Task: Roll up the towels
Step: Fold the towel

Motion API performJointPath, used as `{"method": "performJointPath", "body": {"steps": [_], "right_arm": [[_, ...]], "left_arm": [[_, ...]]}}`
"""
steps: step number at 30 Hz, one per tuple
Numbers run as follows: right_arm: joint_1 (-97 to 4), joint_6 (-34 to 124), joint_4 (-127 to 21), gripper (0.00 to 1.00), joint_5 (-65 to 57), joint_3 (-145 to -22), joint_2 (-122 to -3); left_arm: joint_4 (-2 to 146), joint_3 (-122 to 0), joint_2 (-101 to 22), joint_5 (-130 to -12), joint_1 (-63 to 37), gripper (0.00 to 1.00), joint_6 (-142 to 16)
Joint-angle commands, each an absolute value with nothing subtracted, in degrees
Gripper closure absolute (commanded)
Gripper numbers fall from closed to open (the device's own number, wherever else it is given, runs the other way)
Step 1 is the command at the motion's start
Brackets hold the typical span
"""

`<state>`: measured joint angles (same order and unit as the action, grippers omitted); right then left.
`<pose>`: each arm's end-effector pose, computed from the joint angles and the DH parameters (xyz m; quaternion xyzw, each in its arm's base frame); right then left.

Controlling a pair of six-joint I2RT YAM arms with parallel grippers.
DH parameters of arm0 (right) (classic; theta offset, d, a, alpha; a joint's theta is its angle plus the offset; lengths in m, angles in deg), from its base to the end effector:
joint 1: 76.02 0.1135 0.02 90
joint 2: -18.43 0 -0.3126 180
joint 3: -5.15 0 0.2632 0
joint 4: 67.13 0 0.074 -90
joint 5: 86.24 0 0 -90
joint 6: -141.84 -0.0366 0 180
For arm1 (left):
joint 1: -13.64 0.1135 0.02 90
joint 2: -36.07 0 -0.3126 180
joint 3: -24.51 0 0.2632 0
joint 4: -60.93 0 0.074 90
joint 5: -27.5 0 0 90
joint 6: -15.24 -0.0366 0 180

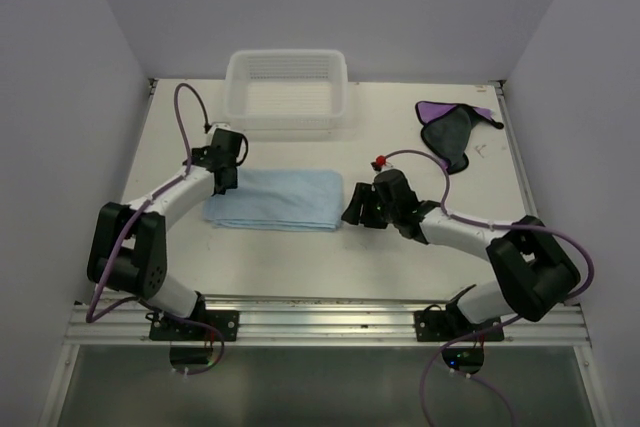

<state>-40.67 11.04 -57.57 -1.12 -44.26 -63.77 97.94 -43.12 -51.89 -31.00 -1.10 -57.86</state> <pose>0.2270 0.1648 0.2063 0.0263 0.9137 0.2795 0.2937 0.3070 -0.0610 0.2459 -0.0937 0.9220 0.1769 0.3314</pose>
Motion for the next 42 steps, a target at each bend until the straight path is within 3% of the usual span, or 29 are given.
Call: {"method": "performJointPath", "body": {"steps": [1,2,4,8,12,26,28,31,33,38,42], "right_arm": [[-40.1,10.2,-60.6,0.43,-2.7,-47.6,-65.2],[-40.0,10.2,-60.5,0.43,-2.7,-48.2,-65.4],[-39.7,10.2,-60.5,0.43,-2.2,-48.8,-65.9],[-39.2,10.1,-59.5,0.45,-1.6,-50.5,-67.9],[-38.6,9.9,-58.1,0.45,-0.7,-51.7,-70.1],[-35.7,8.4,-57.0,0.46,1.5,-54.9,-77.7],[-35.5,8.0,-56.9,0.5,1.5,-54.9,-78.2],[-35.6,7.8,-56.5,0.64,1.7,-54.6,-77.5],[-35.5,8.9,-54.1,0.8,3.0,-54.8,-76.5],[-35.5,12.4,-44.8,1.0,8.8,-55.1,-71.4],[-35.5,14.7,-39.7,1.0,12.3,-52.5,-66.6]], "left_arm": [[96.8,-41.3,-50.4,-25.2,-0.7,0.27,-57.9],[96.4,-41.1,-49.7,-25.3,-0.3,0.19,-58.0],[96.3,-41.1,-49.2,-26.3,0.2,0.14,-57.8],[95.6,-41.4,-47.7,-28.7,0.3,0.12,-57.7],[92.8,-39.7,-42.6,-32.0,0.3,0.0,-58.1],[89.1,-37.4,-30.5,-36.0,0.2,0.0,-57.6],[88.8,-37.3,-29.8,-36.6,0.2,0.01,-57.5],[88.3,-37.4,-29.0,-37.8,0.2,0.0,-57.4],[88.4,-37.5,-28.5,-38.9,0.2,0.0,-57.5],[88.7,-37.6,-26.3,-43.1,0.2,0.0,-57.5],[88.0,-37.2,-24.8,-47.1,-0.5,0.0,-56.6]]}}
